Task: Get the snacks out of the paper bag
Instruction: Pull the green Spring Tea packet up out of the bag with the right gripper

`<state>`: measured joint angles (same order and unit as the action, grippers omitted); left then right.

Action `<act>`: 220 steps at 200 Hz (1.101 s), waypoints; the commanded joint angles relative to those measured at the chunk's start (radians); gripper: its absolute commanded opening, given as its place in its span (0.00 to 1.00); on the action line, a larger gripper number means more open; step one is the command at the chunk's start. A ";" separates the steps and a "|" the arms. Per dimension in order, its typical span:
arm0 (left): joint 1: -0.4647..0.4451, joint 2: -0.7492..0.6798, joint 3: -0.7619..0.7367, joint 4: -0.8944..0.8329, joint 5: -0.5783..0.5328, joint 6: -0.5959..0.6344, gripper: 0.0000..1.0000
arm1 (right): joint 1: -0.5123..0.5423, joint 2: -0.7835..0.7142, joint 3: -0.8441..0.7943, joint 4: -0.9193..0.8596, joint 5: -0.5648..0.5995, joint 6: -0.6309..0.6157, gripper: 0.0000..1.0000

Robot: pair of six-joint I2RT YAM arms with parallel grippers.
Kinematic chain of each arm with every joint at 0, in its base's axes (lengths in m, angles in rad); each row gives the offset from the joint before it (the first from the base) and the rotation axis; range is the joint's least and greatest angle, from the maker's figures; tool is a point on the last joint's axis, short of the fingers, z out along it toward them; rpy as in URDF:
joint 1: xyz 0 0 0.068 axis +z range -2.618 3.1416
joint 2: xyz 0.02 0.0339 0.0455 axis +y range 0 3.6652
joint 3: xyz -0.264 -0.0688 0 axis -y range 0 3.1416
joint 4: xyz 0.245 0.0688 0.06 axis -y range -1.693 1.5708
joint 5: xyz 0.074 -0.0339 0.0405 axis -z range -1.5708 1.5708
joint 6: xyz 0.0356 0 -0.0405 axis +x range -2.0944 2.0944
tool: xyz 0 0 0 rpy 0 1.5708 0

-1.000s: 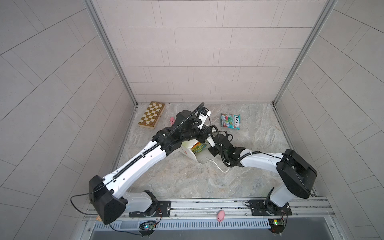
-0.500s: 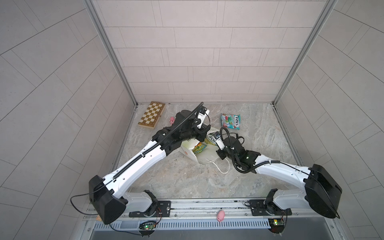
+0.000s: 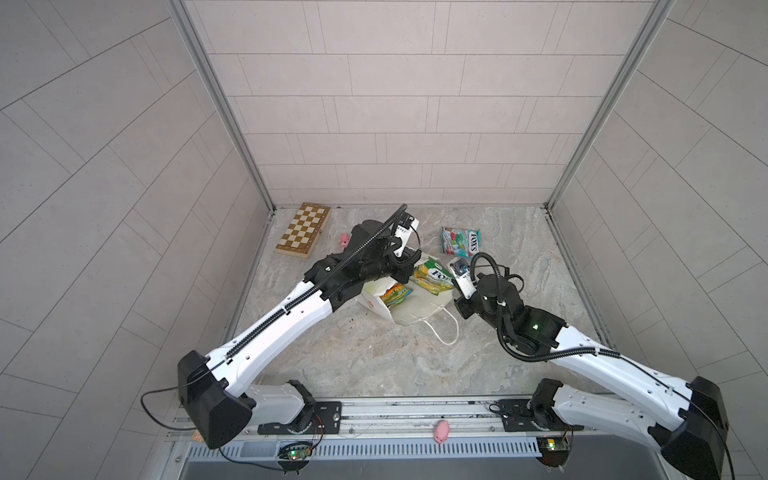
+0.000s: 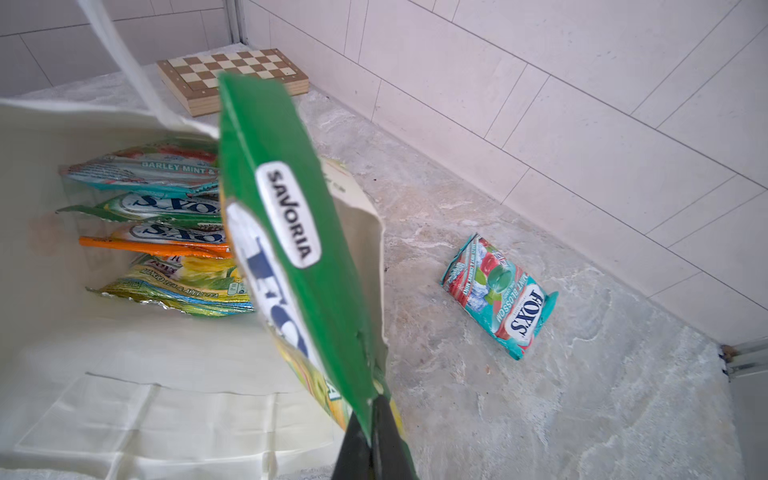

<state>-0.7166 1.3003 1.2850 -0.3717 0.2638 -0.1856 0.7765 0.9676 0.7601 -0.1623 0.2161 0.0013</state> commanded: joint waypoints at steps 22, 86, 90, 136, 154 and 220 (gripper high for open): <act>-0.005 -0.016 -0.010 -0.001 -0.001 -0.001 0.00 | -0.005 -0.094 0.067 -0.076 0.083 0.005 0.00; -0.006 -0.015 -0.009 -0.001 -0.001 -0.002 0.00 | -0.033 -0.186 0.120 -0.156 0.198 0.005 0.00; -0.006 -0.015 -0.009 -0.001 -0.001 -0.001 0.00 | -0.040 -0.188 0.120 -0.161 0.199 0.003 0.00; -0.008 -0.016 -0.010 -0.001 0.000 -0.002 0.00 | -0.187 -0.181 0.129 -0.210 0.187 0.053 0.00; -0.008 -0.014 -0.009 -0.001 0.002 -0.004 0.00 | -0.274 -0.160 0.131 -0.218 0.145 0.092 0.00; -0.009 -0.009 -0.007 -0.001 0.016 -0.005 0.00 | -0.558 0.034 0.124 -0.147 -0.057 0.191 0.00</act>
<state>-0.7185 1.3003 1.2846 -0.3717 0.2684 -0.1860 0.2821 0.9478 0.8658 -0.3813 0.2436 0.1276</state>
